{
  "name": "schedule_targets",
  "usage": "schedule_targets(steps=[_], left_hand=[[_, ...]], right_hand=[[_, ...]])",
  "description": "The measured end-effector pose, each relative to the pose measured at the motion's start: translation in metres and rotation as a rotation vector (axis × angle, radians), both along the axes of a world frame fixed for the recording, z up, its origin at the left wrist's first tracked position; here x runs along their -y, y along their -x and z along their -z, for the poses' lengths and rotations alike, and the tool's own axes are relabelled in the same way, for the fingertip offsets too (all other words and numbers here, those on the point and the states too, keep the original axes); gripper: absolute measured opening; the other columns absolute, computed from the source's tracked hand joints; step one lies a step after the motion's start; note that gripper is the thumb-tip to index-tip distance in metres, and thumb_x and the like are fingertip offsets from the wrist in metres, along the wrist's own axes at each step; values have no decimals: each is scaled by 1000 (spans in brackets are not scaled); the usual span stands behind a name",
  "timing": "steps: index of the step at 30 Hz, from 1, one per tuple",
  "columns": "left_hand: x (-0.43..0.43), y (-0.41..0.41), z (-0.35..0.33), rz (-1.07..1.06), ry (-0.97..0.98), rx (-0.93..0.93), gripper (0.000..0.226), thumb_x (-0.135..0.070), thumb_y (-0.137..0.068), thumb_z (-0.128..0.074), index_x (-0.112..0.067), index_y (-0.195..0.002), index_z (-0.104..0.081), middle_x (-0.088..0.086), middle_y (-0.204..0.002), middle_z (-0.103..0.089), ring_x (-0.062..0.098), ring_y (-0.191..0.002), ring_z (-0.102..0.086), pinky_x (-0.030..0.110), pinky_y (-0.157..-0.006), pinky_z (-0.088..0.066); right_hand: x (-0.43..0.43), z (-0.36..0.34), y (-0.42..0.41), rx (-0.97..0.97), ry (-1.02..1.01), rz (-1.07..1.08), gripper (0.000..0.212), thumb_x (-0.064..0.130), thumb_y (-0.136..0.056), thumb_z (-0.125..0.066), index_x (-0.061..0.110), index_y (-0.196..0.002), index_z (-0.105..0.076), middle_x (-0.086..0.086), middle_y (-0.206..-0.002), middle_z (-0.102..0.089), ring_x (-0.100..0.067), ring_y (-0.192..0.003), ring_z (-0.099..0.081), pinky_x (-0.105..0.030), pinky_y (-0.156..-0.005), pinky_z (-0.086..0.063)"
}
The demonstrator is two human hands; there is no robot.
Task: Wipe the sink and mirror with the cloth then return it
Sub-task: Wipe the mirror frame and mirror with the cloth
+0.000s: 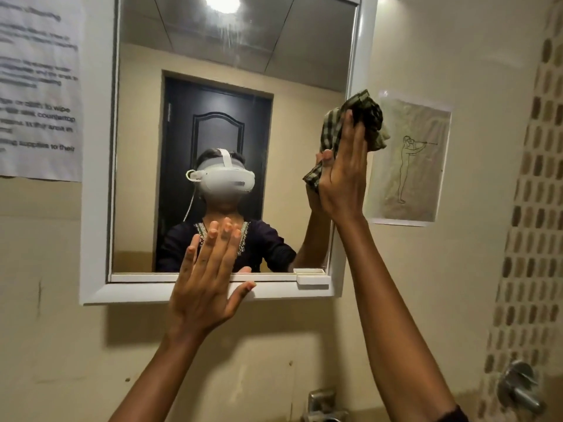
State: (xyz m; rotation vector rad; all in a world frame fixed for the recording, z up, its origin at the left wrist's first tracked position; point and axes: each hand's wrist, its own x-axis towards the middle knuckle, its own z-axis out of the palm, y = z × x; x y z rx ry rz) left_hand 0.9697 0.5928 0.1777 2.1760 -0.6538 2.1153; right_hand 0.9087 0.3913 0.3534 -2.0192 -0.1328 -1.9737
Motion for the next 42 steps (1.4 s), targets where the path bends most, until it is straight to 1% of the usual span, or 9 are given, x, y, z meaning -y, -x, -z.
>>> schedule_targets(steps=[7, 12, 17, 22, 26, 29, 31, 36, 42], left_hand=[[3, 1, 1, 15, -38, -60, 75, -57, -95, -23, -6, -149, -23, 14, -158, -19, 27, -148, -11, 42, -122, -6], [2, 7, 0, 59, -41, -138, 76, -58, -95, -25, -6, -150, -19, 13, -158, -22, 29, -147, -17, 44, -120, -18], [-4, 15, -3, 190, -39, -278, 76, -58, -95, -29, -9, -152, -14, 9, -160, -14, 25, -149, -8, 40, -123, -7], [-20, 44, -9, 411, 88, -347, 69, -54, -96, -23, -12, -151, -16, 7, -159, -14, 21, -150, -1, 35, -122, 4], [-63, 68, -10, 492, 332, -235, 67, -55, -97, -19, -18, -151, -12, -1, -159, -10, 16, -149, 3, 31, -121, 8], [-113, 78, -6, 491, 531, -173, 67, -57, -96, -16, -20, -152, -10, 4, -159, -11, 15, -149, 6, 30, -120, 11], [-139, 81, 1, 490, 651, -168, 72, -59, -95, -15, -13, -151, -13, 7, -159, -11, 16, -149, 7, 30, -120, 11], [-172, 85, 13, 494, 739, -245, 81, -64, -93, -14, -6, -150, -15, 9, -160, -12, 10, -148, 7, 25, -120, 11], [-166, 88, 9, 562, 643, -304, 78, -64, -93, -16, -12, -151, -13, -1, -159, -11, 10, -149, 6, 22, -119, 8]], right_hand=[[4, 103, 2, -98, -388, -95, 53, 31, -100, -40, 6, -145, -28, -19, -140, -43, -30, -122, -49, -20, -90, -37], [14, 177, 13, -154, -772, -305, 32, 26, -103, -34, 3, -114, -53, -10, -90, -59, -38, -96, -61, -19, -62, -32], [-10, 201, 29, -296, -1106, -481, 42, 34, -103, -29, 13, -137, -42, -15, -133, -54, -31, -125, -50, -36, -101, -41], [-107, 193, 31, -380, -1448, -1006, 31, 32, -102, -37, 9, -105, -57, -7, -71, -66, -12, -45, -61, -22, -40, -49], [-176, 180, 43, -544, -1469, -1150, 23, 27, -101, -42, 9, -108, -52, -15, -96, -65, -23, -76, -64, -29, -62, -51], [-216, 176, 60, -790, -1250, -1229, 32, 28, -100, -42, 3, -116, -54, -19, -104, -64, -24, -75, -62, -28, -56, -52], [-243, 169, 65, -847, -879, -1136, 34, 29, -99, -45, 9, -126, -53, -14, -115, -65, -26, -94, -66, -34, -79, -57], [-281, 85, 27, -476, 102, -604, 55, 1, -93, -45, 6, -146, -28, -21, -150, -34, -32, -140, -31, -20, -113, -16], [-274, 16, -24, -385, 896, 202, 42, 16, -92, -42, 12, -134, -45, -12, -149, -40, -34, -146, -17, -53, -121, -3]])
